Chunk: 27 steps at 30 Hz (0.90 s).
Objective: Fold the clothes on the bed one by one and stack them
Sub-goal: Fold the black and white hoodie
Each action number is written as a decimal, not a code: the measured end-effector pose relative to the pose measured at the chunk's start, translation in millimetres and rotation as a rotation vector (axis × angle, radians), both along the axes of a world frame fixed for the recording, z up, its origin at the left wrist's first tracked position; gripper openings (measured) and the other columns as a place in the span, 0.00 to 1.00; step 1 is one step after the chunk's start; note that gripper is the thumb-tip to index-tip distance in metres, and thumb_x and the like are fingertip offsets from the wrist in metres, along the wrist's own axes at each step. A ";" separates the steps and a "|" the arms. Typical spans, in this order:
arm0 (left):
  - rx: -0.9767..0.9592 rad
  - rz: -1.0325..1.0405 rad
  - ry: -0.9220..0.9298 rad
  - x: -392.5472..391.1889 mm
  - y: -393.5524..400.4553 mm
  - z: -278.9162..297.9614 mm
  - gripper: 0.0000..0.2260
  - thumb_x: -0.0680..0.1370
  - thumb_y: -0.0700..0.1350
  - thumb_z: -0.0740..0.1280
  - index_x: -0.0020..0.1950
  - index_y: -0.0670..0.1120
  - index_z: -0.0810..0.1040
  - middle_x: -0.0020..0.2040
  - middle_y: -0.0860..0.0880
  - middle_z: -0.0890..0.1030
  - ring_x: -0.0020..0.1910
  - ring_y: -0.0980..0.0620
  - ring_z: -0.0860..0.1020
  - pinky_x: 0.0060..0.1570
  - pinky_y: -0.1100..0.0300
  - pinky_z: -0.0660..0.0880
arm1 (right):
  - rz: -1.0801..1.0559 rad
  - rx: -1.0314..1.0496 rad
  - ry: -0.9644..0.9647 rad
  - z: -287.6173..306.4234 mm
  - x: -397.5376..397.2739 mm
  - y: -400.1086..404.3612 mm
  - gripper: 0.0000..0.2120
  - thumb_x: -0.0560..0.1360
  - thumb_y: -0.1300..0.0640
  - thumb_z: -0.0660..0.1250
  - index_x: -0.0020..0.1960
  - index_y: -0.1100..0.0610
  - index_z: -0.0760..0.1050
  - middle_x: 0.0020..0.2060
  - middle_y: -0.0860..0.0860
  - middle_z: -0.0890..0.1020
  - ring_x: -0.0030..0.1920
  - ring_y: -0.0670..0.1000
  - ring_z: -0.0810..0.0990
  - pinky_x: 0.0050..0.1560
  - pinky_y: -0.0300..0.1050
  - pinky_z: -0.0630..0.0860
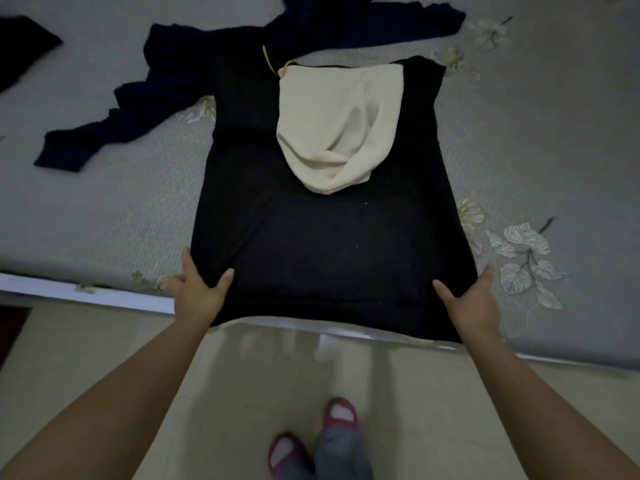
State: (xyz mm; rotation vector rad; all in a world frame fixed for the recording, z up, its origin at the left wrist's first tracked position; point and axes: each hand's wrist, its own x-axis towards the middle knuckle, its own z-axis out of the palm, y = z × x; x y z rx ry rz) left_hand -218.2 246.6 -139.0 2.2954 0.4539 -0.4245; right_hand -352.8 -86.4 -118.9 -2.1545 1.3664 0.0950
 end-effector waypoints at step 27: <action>-0.163 -0.083 -0.309 38.0 -10.0 131.4 0.34 0.77 0.45 0.65 0.76 0.47 0.48 0.58 0.44 0.74 0.56 0.47 0.73 0.63 0.58 0.62 | 0.033 -0.024 -0.456 135.4 38.8 16.5 0.35 0.75 0.54 0.65 0.75 0.55 0.50 0.71 0.56 0.64 0.68 0.56 0.64 0.64 0.41 0.60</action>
